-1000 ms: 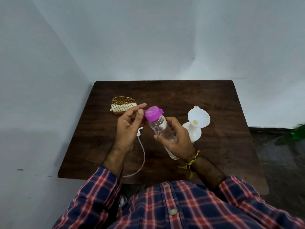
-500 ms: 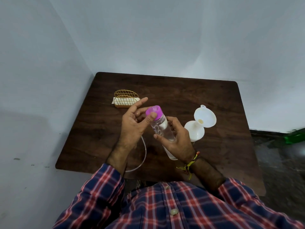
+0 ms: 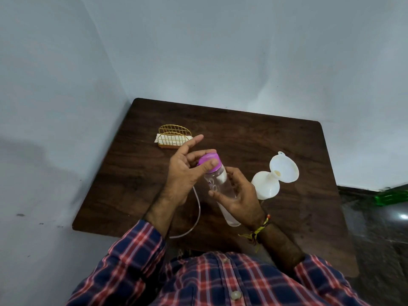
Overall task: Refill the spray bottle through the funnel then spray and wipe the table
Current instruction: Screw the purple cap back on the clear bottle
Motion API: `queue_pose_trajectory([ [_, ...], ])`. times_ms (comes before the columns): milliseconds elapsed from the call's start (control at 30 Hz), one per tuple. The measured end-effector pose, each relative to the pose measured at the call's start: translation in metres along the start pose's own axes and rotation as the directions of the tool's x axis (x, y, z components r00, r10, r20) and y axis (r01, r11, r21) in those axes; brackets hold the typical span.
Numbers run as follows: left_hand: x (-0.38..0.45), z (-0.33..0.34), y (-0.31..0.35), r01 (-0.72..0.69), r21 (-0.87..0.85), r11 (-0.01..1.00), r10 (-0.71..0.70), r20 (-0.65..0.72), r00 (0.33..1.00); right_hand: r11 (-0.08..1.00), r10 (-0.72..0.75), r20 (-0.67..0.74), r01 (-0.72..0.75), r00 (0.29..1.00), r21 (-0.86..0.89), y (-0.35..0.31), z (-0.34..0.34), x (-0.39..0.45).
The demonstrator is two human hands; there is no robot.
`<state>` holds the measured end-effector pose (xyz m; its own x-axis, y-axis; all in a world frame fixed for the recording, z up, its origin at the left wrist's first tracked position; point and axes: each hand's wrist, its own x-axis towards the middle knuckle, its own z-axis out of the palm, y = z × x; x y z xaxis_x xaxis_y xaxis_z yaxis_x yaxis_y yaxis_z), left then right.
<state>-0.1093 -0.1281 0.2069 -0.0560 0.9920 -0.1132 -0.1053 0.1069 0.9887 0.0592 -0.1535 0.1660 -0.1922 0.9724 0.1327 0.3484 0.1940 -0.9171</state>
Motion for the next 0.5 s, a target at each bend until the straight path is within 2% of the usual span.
queue_pose_trajectory([
  [67,0.004,-0.008,-0.003,-0.004,0.039,0.999,0.005,-0.030,1.000,1.000,0.009,-0.016,-0.008,1.000,0.018,0.001,0.001,0.000],
  [167,0.007,-0.009,-0.008,-0.031,0.044,0.999,0.038,-0.166,0.985,0.999,0.027,-0.052,-0.025,0.998,0.044,0.000,0.001,0.005],
  [300,0.000,0.013,-0.001,-0.058,0.037,0.998,0.062,-0.141,0.988,1.000,0.001,-0.120,0.002,0.993,0.022,-0.004,0.005,0.010],
  [400,0.000,0.026,0.003,-0.081,0.132,0.988,0.096,-0.112,0.989,1.000,-0.001,-0.150,0.001,0.989,0.000,-0.005,0.005,0.014],
  [500,0.008,0.027,0.006,-0.086,0.251,0.964,0.130,-0.162,0.978,0.999,0.000,-0.144,-0.007,0.990,-0.043,-0.006,0.001,0.016],
])
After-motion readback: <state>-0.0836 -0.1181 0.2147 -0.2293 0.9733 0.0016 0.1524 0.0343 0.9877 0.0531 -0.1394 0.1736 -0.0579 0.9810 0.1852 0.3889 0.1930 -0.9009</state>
